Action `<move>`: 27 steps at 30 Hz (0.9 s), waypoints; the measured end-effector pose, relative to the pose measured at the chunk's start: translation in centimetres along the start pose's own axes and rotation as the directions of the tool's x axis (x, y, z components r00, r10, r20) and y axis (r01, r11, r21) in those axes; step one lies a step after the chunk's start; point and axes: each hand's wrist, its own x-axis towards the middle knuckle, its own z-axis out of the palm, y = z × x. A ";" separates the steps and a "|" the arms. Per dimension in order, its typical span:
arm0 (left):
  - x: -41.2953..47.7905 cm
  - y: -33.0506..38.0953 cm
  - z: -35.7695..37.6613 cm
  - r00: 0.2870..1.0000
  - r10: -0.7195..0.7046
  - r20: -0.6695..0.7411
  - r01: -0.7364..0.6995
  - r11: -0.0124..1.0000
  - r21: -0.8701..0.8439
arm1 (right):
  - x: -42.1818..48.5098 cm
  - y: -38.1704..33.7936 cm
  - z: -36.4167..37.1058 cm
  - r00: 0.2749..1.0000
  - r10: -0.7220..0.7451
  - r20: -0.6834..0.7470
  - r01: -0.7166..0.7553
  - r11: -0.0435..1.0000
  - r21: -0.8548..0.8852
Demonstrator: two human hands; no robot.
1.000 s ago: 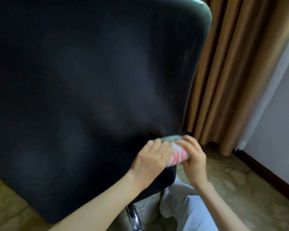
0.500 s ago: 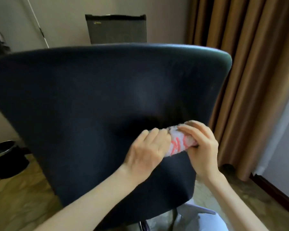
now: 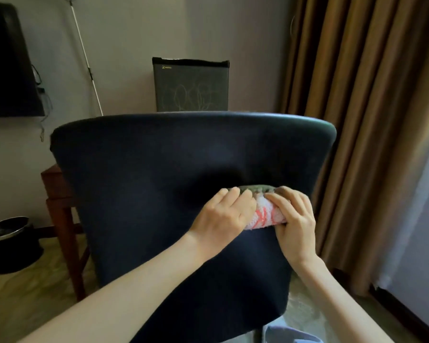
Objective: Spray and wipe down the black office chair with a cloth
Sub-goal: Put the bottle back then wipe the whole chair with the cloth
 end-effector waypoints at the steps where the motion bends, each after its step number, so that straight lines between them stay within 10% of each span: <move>1: -1.8 1.2 0.8 0.999 0.017 0.042 -0.016 1.000 -0.023 | -2.5 0.7 0.9 0.999 0.031 0.037 -0.031 1.000 0.003; 9: -9.6 7.1 5.2 0.912 0.212 0.351 -0.195 0.977 -0.083 | -14.4 4.3 4.2 0.926 0.148 0.348 -0.181 0.981 0.065; 20: 15.5 1.5 2.2 0.999 0.039 0.012 -0.039 0.999 -0.005 | 12.1 8.6 -7.1 0.983 -0.017 -0.183 0.029 0.998 0.059; 27: 10.5 3.1 4.0 0.998 0.060 0.036 -0.063 0.996 0.067 | 5.8 8.7 -2.8 0.984 0.059 -0.170 -0.043 0.994 0.099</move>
